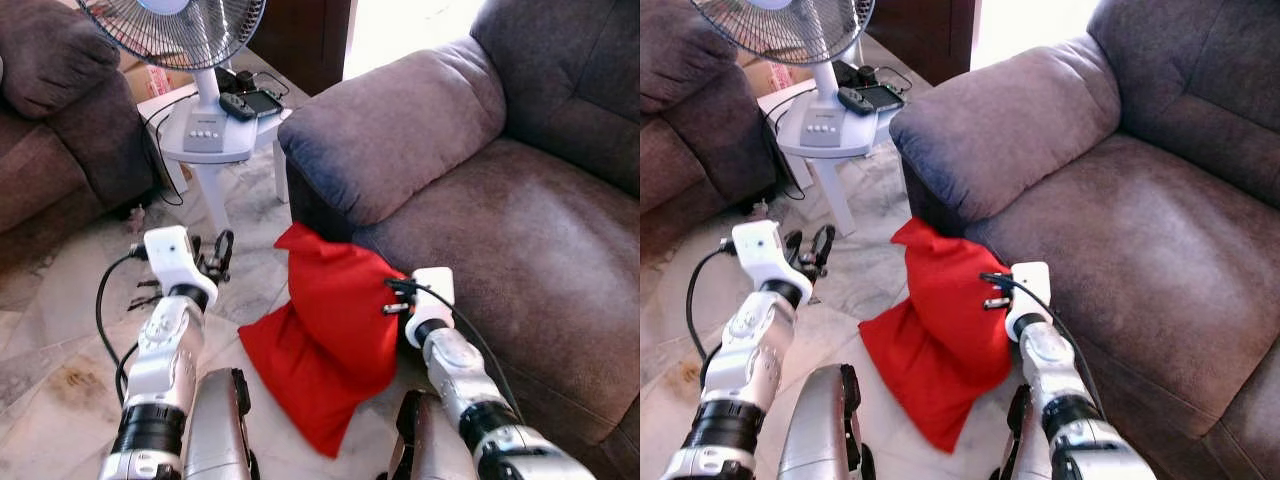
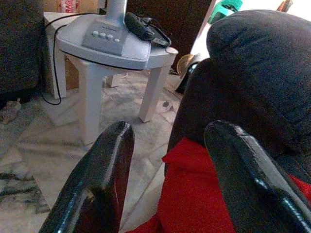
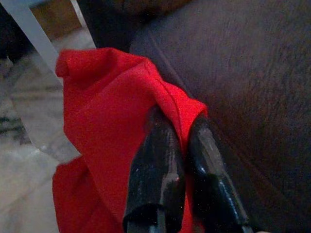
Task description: Move the pillow to the sofa from floor
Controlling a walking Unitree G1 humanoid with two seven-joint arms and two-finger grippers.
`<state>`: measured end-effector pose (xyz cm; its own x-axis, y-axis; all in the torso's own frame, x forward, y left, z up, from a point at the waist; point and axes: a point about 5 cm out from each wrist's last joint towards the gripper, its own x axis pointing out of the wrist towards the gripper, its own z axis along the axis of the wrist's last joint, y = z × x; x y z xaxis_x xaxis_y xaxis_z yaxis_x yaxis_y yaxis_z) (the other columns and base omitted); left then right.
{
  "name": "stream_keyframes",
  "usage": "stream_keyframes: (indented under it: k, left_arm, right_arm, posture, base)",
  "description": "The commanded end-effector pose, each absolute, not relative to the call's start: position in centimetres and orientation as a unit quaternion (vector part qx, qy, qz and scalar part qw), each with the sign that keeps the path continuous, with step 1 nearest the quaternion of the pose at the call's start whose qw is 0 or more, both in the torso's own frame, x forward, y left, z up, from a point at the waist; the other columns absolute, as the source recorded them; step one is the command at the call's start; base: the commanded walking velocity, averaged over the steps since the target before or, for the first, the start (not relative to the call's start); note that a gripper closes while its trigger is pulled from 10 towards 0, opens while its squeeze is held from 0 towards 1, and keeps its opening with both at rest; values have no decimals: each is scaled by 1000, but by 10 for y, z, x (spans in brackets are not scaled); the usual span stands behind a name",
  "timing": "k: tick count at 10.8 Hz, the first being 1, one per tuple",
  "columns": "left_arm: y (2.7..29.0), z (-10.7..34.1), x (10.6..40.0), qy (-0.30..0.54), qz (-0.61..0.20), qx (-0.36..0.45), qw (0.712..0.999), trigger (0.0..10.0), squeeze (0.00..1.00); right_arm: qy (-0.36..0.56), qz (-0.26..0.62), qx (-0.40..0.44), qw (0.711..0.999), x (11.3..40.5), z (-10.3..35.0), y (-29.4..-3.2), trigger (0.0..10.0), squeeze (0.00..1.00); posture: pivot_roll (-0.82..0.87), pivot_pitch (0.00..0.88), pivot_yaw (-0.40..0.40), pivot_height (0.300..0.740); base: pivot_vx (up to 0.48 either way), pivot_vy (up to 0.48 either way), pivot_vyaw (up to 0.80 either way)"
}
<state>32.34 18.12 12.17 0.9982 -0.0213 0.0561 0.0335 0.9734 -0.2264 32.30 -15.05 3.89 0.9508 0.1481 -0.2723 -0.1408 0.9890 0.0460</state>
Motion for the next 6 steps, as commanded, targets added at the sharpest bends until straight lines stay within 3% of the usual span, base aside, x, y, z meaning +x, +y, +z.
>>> stream_keyframes:
  k: [1, 6]
  left_arm:
    - [182, 125, 321, -44, -13, -119, 992, 10000, 0]
    - [178, 128, 326, -46, -14, -120, 992, 10000, 0]
  right_arm:
    - [90, 71, 15, 993, 329, 55, -152, 10000, 0]
    - [27, 51, 15, 998, 336, 79, -157, 10000, 0]
  posture:
    - [81, 41, -48, 527]
    - [74, 50, -52, 548]
  base:
    - [0, 0, 0]
    - [0, 0, 0]
